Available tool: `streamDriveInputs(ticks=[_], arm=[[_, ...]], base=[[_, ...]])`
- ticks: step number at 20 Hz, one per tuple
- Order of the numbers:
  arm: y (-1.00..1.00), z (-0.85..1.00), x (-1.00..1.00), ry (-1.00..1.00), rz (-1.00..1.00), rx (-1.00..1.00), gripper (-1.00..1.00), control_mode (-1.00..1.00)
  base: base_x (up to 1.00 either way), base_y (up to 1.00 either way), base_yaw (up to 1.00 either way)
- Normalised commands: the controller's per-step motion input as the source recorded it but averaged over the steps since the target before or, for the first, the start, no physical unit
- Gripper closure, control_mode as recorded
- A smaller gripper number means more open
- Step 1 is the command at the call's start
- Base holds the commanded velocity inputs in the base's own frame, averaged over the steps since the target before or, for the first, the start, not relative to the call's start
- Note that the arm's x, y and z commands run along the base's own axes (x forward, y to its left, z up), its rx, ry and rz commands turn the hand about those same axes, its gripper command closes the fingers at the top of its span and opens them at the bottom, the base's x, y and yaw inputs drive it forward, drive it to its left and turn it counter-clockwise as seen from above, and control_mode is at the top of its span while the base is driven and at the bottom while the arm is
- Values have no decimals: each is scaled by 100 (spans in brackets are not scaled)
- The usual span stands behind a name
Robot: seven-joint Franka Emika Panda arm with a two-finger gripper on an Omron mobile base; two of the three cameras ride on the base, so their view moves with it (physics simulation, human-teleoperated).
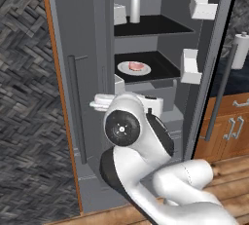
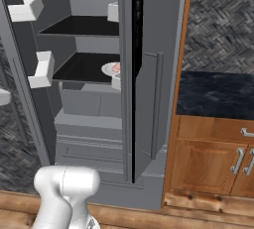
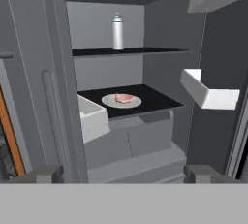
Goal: Retrieve the steak from the fridge and place it on the saucepan with marinade on the stove.
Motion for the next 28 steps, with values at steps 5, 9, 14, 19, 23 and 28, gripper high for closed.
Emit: streamDriveInputs(ticks=[5,9,14,19,23,28], arm=[[-70,26,-12,23,0,2,-100,-100],[-37,0,29,6,15,1,-100,-100],[-60,0,6,0,41,2,-100,-100],[-35,0,14,-1,40,3,-100,-100],[-3,0,8,-2,20,0,-100,-100],[0,0,13,0,9,0,-100,-100]], base=[[0,0,0],[0,0,0],[0,0,0],[0,0,0],[0,0,0],[0,0,0]])
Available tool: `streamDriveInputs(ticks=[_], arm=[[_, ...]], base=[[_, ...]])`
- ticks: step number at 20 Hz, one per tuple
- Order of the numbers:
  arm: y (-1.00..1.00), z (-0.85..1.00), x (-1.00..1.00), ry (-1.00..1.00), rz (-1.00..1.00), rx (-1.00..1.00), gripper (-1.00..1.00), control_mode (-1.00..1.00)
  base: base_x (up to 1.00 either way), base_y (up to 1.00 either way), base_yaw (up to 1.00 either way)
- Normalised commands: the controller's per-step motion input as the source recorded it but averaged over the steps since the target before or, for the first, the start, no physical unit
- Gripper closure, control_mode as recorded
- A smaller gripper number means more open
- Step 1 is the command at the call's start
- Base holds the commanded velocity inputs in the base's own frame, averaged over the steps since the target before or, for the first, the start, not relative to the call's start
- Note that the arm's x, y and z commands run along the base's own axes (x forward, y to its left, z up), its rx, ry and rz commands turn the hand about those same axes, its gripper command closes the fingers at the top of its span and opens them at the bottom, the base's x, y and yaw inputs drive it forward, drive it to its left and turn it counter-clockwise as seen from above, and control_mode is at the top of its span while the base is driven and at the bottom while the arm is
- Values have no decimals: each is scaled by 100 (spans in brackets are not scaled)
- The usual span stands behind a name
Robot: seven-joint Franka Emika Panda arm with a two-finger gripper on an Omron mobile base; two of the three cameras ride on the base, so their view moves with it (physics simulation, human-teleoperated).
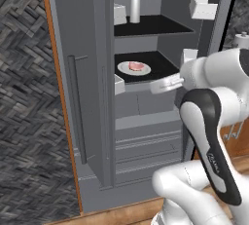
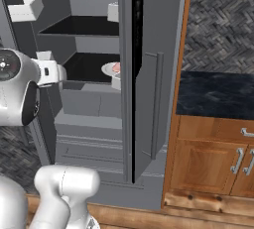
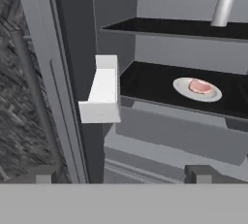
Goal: Retrieve the steak from the fridge and place it on the saucepan with marinade on the stove.
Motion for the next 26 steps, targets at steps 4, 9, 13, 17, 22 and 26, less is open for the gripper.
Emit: streamDriveInputs(ticks=[4,9,13,17,22,26], arm=[[0,0,40,0,9,0,-100,-100],[0,0,55,0,11,2,-100,-100],[0,-8,59,0,12,6,-100,-100],[1,-6,71,1,9,3,-100,-100],[27,-7,78,7,5,0,-100,-100],[80,0,42,22,3,-1,-100,-100]], base=[[0,0,0],[0,0,0],[0,0,0],[0,0,0],[0,0,0],[0,0,0]])
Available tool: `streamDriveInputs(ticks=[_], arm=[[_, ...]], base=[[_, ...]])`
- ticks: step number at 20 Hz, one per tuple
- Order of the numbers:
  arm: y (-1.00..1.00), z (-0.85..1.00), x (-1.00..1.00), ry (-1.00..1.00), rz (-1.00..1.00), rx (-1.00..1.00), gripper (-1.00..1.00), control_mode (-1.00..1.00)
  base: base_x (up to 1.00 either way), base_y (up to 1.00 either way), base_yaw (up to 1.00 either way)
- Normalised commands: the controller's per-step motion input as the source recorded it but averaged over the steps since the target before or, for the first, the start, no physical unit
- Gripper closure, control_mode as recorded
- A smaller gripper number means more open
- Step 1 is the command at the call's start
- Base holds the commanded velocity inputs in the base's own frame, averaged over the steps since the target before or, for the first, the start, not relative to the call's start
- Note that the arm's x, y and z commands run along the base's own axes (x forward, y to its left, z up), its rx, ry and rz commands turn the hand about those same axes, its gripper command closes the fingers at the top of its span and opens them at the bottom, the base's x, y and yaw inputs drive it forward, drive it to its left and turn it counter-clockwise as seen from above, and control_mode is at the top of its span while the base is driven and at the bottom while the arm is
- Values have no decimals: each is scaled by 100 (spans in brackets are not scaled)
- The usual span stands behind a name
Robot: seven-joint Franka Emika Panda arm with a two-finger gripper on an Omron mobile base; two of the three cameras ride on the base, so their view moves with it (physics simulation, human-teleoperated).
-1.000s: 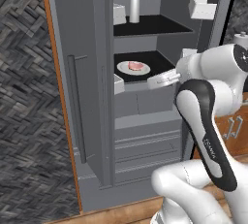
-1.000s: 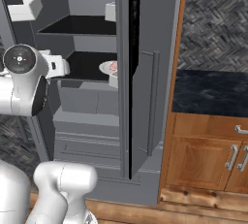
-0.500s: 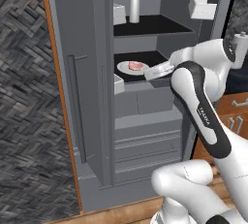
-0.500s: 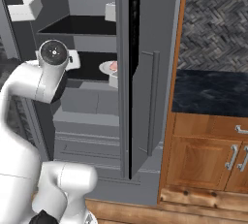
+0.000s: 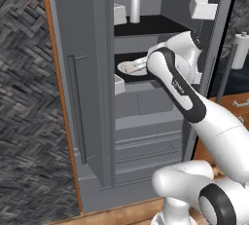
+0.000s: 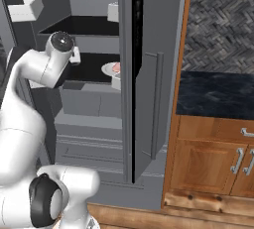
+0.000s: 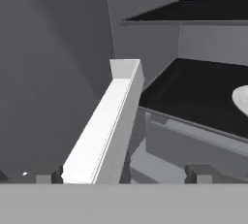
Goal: Retrieve the steak from the fridge and place it on the saucepan with marinade on the stove.
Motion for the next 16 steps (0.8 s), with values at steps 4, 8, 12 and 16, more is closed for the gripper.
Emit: streamDriveInputs(ticks=[4,8,12,16], arm=[[100,0,0,23,7,-9,-100,-100],[100,0,0,19,9,-3,-100,-100],[100,0,0,16,10,0,-100,-100],[100,-2,-3,6,7,1,-100,-100]], base=[[0,0,0],[0,0,0],[0,0,0],[0,0,0]])
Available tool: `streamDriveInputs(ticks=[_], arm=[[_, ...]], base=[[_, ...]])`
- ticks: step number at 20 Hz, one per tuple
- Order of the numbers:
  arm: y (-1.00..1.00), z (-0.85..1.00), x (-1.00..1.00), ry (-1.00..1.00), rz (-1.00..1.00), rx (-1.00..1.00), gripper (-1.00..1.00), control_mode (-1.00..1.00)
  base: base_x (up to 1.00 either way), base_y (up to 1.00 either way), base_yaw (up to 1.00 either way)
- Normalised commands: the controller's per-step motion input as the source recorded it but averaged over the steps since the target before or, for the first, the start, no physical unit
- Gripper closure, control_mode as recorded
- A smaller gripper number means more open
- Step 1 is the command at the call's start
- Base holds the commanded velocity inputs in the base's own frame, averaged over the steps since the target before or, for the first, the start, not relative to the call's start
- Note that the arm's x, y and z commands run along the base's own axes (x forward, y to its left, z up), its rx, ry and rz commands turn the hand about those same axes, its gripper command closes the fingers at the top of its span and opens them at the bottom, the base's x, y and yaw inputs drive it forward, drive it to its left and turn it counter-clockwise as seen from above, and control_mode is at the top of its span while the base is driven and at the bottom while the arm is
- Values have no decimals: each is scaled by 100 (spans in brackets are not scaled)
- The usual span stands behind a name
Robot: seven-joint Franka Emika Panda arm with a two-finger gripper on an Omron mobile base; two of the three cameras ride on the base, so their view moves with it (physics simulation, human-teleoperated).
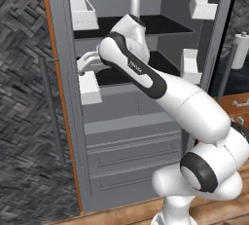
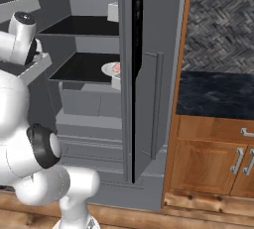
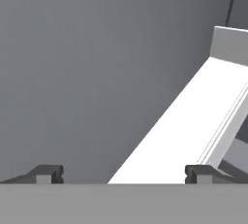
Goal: Retrieve the steak from the fridge and place it on the saucepan with marinade on the stove.
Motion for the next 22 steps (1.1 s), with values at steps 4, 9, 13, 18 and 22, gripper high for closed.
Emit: streamDriveInputs(ticks=[4,9,13,18,22], arm=[[58,-25,-11,-1,1,16,-100,-100],[-47,-33,-54,-17,12,0,-100,-100],[-100,-76,-100,-38,16,0,-100,-100],[-93,6,-90,-43,-8,4,-100,-100],[-29,69,-24,-19,-37,1,-100,-100]], base=[[0,0,0],[0,0,0],[0,0,0],[0,0,0],[0,0,0]])
